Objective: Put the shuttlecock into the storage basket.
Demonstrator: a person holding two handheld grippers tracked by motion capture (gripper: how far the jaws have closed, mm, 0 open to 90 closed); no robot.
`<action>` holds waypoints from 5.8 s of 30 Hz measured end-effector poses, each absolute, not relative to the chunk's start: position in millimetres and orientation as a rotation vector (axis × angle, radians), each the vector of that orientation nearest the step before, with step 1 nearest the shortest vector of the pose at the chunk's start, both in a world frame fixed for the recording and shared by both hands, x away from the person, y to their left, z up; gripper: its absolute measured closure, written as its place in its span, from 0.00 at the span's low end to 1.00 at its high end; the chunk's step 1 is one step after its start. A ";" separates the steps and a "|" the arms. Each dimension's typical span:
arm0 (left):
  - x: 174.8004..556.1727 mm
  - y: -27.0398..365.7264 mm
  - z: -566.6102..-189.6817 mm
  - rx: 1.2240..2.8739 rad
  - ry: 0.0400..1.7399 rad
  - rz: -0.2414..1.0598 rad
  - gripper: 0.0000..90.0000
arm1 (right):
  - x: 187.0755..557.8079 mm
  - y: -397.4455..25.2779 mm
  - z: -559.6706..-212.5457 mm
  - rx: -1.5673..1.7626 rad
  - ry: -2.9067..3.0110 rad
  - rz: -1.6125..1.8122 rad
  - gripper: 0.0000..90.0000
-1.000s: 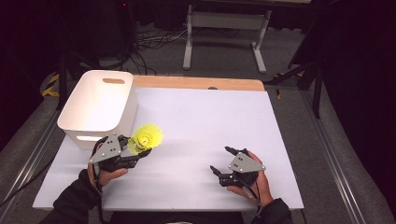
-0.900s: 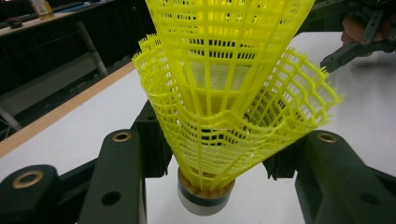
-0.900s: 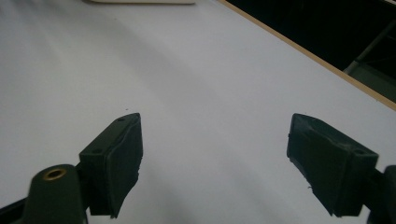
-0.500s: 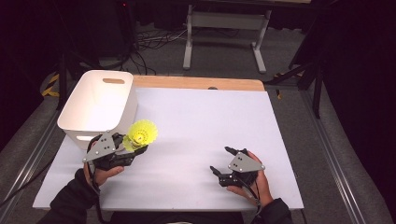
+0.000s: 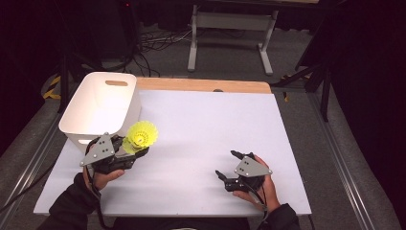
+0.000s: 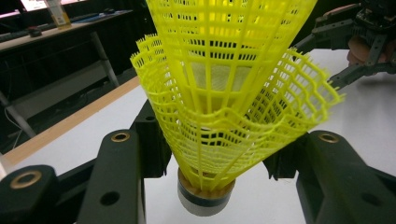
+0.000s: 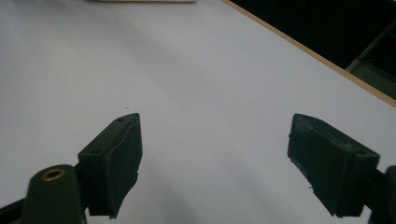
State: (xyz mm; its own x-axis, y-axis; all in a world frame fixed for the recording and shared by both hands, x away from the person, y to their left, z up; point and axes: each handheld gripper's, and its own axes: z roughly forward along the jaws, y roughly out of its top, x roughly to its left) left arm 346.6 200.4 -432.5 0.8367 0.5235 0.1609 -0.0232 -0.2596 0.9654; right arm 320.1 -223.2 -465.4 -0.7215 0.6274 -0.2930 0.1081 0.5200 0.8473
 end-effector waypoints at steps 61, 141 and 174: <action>339.7 228.8 -414.4 1.682 0.441 0.594 0.55 | 319.8 -223.2 -464.7 0.597 2.187 1.148 0.21; 406.6 295.0 -368.8 1.748 0.755 0.630 0.60 | 330.4 -230.3 -467.0 0.637 2.181 1.116 0.21; 499.0 289.0 -357.3 1.961 1.079 0.638 0.62 | 347.5 -227.6 -473.8 0.690 2.232 1.194 0.21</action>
State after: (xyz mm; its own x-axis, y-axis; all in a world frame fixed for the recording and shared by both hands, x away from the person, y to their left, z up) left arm 499.0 289.0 -357.3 0.5106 0.8582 0.0524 0.4598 -0.3241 0.8268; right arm 347.5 -227.6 -473.8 -0.7397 0.6432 -0.1978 0.1925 0.4838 0.8537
